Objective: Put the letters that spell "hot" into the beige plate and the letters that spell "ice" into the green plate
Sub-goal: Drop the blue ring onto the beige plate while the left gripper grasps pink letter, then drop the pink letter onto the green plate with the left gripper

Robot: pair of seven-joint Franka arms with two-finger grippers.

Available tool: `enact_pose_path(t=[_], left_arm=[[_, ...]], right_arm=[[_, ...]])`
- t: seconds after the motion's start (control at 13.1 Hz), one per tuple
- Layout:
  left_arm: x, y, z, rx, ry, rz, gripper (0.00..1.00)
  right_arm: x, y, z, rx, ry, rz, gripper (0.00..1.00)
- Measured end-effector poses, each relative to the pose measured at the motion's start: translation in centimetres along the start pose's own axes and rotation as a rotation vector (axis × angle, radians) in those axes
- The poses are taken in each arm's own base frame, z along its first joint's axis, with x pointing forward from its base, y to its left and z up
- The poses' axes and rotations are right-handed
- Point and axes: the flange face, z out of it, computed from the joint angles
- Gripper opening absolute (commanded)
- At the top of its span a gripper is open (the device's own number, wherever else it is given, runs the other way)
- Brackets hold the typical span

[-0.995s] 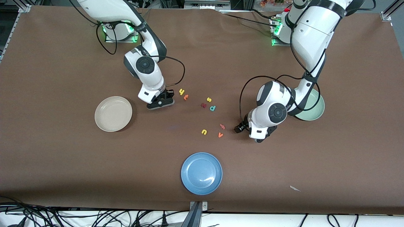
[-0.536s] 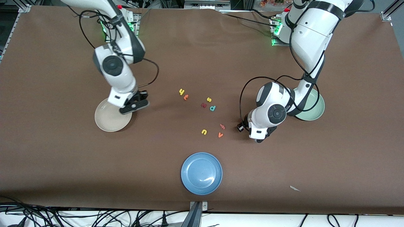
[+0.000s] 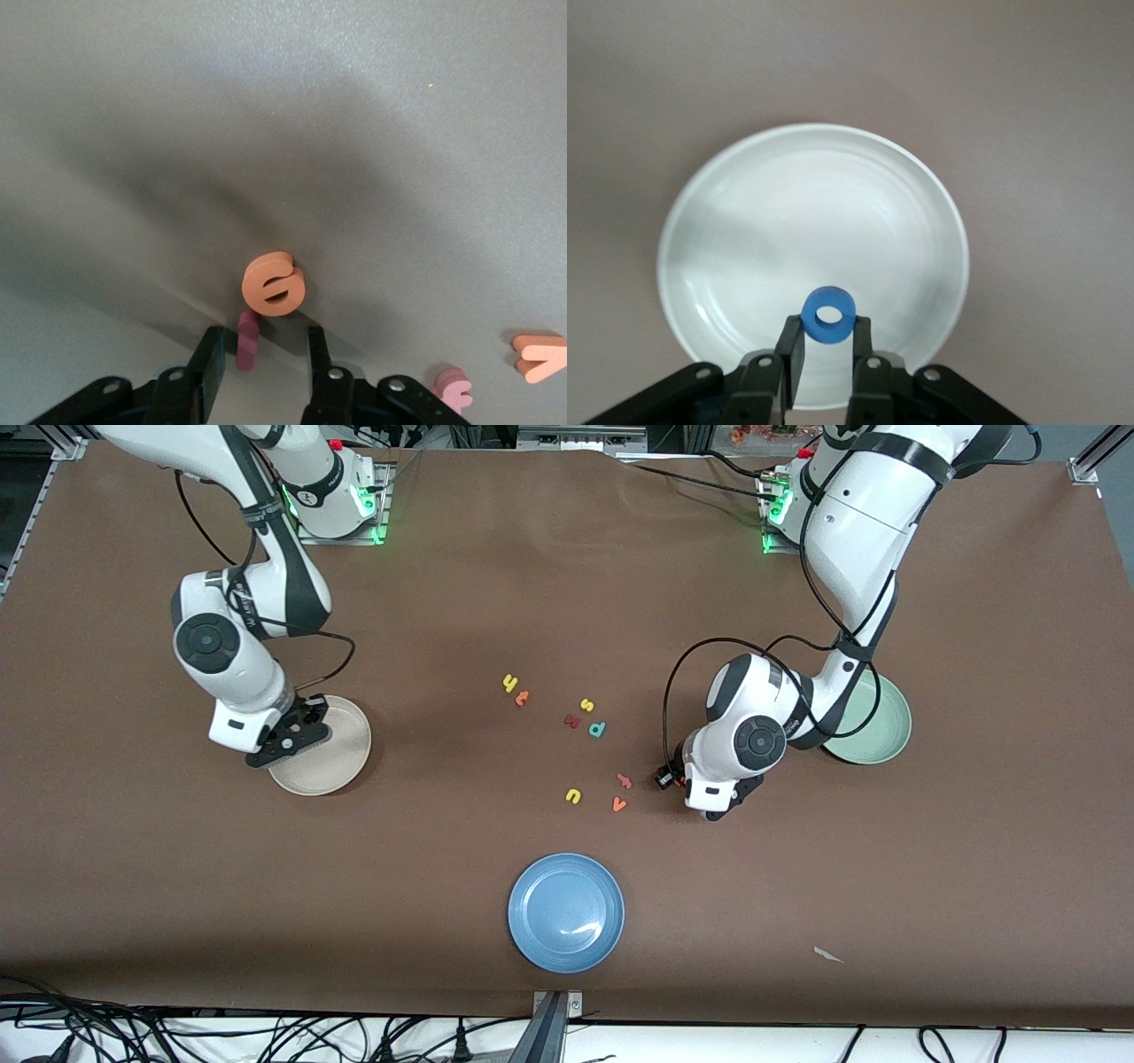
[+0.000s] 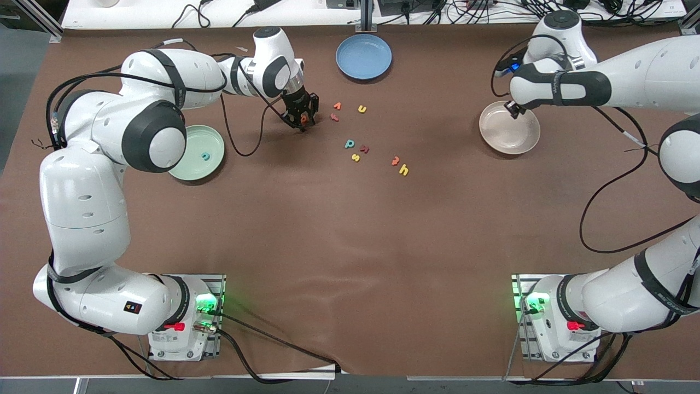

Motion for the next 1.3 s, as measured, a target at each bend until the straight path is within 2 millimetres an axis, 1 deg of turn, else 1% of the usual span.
enact_pose_path(t=[0.08, 0.15, 0.54, 0.61, 0.69, 0.77, 0.84, 0.92, 1.07, 1.15, 1.23, 1.3], left_arm=[[0.0, 0.0, -0.1, -0.001, 0.0, 0.0, 0.0], [0.0, 0.1, -0.1, -0.002, 0.001, 0.0, 0.0], [0.2, 0.1, -0.4, 0.014, 0.029, 0.03, 0.0], [0.5, 0.0, -0.6, 0.023, 0.037, 0.034, 0.0], [1.0, -0.2, -1.1, 0.031, 0.04, 0.032, 0.0], [1.8, -0.4, -2.4, 0.041, 0.038, 0.038, 0.0], [2.7, -0.8, -4.6, 0.054, 0.028, 0.057, 0.0], [3.5, -1.5, -7.2, 0.074, 0.011, 0.083, 0.0], [5.4, -4.2, -12.4, 0.12, -0.035, 0.14, 0.0], [6.2, -5.9, -14.1, 0.146, -0.067, 0.175, 0.0], [7.2, -7.8, -15.1, 0.175, -0.111, 0.219, 0.0], [8.1, -9.7, -15.6, 0.202, -0.164, 0.267, 0.0]], right_arm=[[-0.3, 0.8, 0.3, -0.002, -0.003, -0.003, 0.7], [-0.5, 1.1, 0.6, -0.001, -0.004, 0.002, 0.77], [-0.3, 0.7, 1.0, 0.032, -0.001, 0.032, 0.79], [-0.1, 0.2, 1.0, 0.051, 0.004, 0.051, 0.78], [0.3, -0.8, 0.9, 0.078, 0.01, 0.08, 0.78], [0.9, -2.6, 0.7, 0.109, 0.015, 0.118, 0.79], [1.7, -4.9, 0.3, 0.13, 0.017, 0.157, 0.79], [2.3, -7.1, 0.0, 0.143, 0.016, 0.201, 0.78], [3.3, -11.2, -0.7, 0.162, 0.011, 0.292, 0.78], [3.7, -13.2, -1.0, 0.171, 0.008, 0.335, 0.78], [4.0, -15.5, -1.4, 0.178, 0.004, 0.382, 0.78], [4.2, -17.8, -1.8, 0.184, -0.002, 0.426, 0.78]])
